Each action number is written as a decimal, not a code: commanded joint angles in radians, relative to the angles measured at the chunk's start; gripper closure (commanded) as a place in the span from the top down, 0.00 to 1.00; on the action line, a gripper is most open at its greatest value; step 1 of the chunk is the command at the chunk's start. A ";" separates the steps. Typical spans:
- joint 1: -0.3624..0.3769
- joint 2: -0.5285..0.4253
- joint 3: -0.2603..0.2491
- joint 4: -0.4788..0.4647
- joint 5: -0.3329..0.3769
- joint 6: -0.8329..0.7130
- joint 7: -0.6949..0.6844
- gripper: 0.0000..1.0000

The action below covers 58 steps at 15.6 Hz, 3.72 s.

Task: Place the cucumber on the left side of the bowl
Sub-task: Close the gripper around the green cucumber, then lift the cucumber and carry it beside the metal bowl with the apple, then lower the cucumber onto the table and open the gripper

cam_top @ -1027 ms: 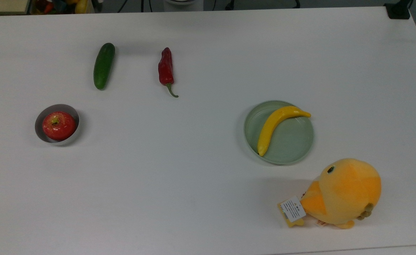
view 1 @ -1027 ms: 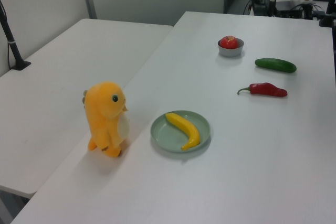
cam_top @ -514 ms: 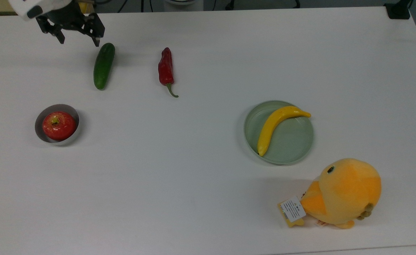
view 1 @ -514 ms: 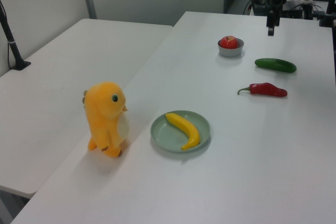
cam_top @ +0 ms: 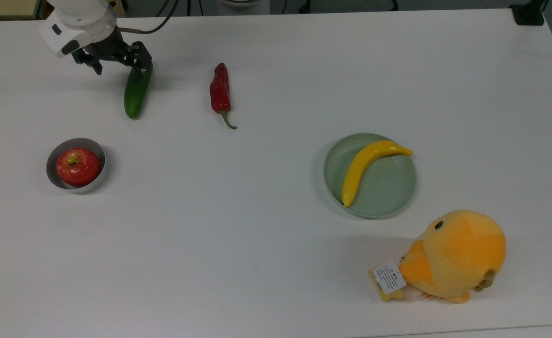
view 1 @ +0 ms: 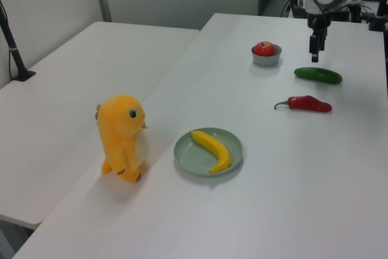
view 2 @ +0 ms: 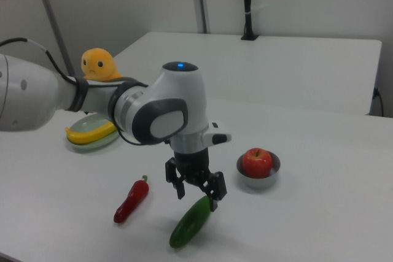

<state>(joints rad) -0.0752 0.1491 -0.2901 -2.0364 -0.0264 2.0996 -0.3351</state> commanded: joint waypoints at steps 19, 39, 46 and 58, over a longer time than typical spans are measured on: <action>0.011 -0.022 0.029 -0.009 -0.052 -0.050 -0.002 0.00; 0.015 0.374 0.111 0.614 0.183 -0.221 -0.016 0.00; 0.012 0.474 0.111 0.611 0.169 -0.072 -0.016 0.00; 0.008 0.478 0.109 0.604 0.168 -0.041 -0.004 1.00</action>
<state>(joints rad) -0.0706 0.6295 -0.1778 -1.4420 0.1405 2.0474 -0.3361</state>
